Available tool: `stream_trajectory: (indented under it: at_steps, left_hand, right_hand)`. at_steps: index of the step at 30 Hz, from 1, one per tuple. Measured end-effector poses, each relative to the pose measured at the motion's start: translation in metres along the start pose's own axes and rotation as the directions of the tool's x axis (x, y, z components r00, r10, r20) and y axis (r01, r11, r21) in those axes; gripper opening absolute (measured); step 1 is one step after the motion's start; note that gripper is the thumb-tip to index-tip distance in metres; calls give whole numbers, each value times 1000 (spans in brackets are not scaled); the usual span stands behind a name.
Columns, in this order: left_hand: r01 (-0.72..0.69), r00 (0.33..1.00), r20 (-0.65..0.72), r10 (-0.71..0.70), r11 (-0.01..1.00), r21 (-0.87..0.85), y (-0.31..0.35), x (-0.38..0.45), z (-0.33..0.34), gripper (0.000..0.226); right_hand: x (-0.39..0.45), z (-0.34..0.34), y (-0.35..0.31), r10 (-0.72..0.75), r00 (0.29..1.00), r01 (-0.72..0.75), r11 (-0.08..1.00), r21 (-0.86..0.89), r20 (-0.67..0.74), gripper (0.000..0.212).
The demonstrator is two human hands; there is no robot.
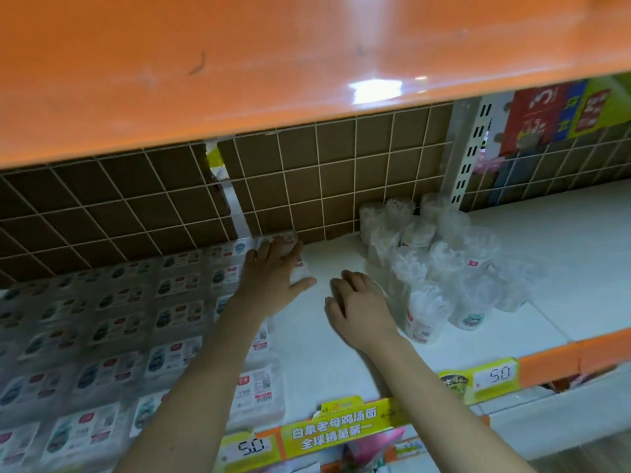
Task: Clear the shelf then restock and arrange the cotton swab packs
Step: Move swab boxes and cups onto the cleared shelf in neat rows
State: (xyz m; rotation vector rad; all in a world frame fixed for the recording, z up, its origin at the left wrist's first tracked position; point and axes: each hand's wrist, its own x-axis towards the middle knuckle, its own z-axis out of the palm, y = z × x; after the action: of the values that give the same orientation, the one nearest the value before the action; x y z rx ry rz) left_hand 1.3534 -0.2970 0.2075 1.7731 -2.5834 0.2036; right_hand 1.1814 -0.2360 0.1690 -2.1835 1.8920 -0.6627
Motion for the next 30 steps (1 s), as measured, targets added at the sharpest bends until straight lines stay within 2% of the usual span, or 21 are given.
stream_trajectory:
  at_steps: [8, 12, 15, 17, 19, 22, 26, 30]
  left_hand:
    - [41, 996, 81, -35, 996, -78, 0, 3, -4, 73]
    - [47, 994, 102, -36, 992, -115, -1, 7, -11, 79]
    - [42, 997, 70, -27, 976, -215, -2, 1, -26, 80]
    - [113, 993, 55, -100, 940, -321, -2, -8, -40, 71]
    - [183, 983, 43, -180, 922, -341, -1, -17, -53, 64]
    - [256, 962, 23, -271, 874, -413, 14, -29, -65, 59]
    - [305, 940, 17, -340, 820, -484, 60, -36, -68, 54]
    - [335, 920, -19, -392, 809, -483, 140, -31, -76, 48]
  right_hand:
    - [1, 2, 1, -3, 1000, 3, 1000, -17, -4, 32]
    - [1, -7, -5, -12, 997, 11, 1000, 9, 82, 38]
    - [2, -28, -15, -90, 987, 92, 996, -7, 131, 43]
    - [4, -48, -22, -142, 985, 140, 990, 32, 95, 47]
    - [4, -70, -26, -169, 985, 167, 984, 57, 30, 45]
    - [3, -100, -12, -190, 981, 190, 982, 14, -37, 51]
    - [-11, -139, 34, -193, 973, 192, 981, -23, -124, 45]
    - [-33, -174, 104, -157, 976, 159, 987, -1, -148, 48]
